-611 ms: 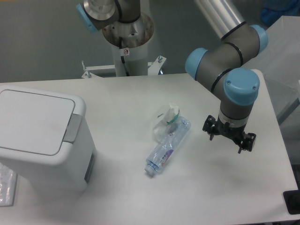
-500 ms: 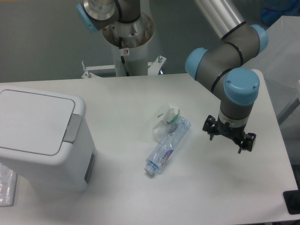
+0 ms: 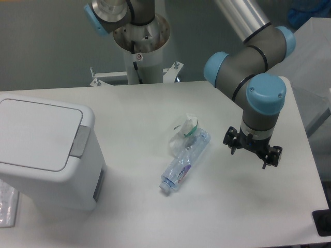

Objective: Open the trash can

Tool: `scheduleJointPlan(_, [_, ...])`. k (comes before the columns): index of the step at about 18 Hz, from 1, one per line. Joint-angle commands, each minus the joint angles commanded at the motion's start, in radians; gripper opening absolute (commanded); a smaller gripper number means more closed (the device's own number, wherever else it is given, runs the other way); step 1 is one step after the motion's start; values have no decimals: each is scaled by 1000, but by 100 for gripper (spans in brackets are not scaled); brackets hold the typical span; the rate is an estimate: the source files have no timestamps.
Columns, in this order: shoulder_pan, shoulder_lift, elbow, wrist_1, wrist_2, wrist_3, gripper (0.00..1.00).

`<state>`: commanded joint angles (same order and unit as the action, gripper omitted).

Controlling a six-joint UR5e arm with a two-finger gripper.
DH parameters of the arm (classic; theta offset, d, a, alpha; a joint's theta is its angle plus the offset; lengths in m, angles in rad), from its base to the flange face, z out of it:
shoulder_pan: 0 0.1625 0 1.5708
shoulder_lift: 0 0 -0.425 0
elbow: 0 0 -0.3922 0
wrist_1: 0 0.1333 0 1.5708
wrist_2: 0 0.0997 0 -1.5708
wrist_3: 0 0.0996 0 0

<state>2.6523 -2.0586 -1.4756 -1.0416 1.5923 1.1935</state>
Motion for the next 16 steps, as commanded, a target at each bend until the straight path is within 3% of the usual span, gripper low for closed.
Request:
scheduleJointPlan(3, [-11, 12, 9, 25, -44, -96, 100])
scheduleJointPlan(8, [-43, 63, 80, 28, -170, -310, 100])
scheduleJointPlan(16, [-120, 153, 109, 26, -359, -429, 100])
